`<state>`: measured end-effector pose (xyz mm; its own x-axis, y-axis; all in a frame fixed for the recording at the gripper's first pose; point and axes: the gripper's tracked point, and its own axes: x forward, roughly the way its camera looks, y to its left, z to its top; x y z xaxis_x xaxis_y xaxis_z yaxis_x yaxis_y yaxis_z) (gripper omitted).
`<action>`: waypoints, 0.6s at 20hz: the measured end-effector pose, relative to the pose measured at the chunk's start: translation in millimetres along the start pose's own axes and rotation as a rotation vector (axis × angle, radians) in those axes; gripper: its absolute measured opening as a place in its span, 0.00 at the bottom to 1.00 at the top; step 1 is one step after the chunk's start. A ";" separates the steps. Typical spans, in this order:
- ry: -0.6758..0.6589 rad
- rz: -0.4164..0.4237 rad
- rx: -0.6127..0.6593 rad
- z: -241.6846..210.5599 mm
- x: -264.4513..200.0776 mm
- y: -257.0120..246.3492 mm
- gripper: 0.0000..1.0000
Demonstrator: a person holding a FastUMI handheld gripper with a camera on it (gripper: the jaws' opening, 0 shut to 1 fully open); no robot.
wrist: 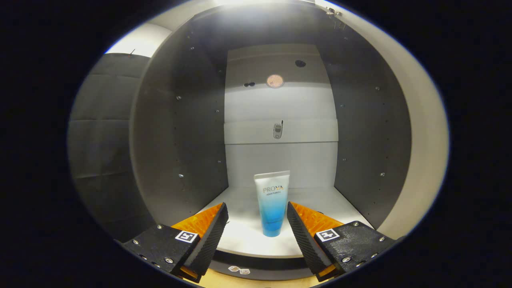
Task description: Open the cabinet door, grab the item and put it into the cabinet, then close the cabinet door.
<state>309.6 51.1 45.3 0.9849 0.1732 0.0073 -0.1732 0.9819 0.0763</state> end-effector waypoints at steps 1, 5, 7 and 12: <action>0.000 -0.009 -0.005 2.2 -11.4 1.0 0.92; -0.005 -0.038 0.024 9.9 -68.4 15.9 0.92; 0.004 -0.059 0.021 7.1 -101.3 24.4 0.92; 0.012 -0.060 0.012 -1.9 -186.7 67.8 0.92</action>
<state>114.0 85.5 47.2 0.9934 0.1146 -0.0097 -0.1133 0.9896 0.0884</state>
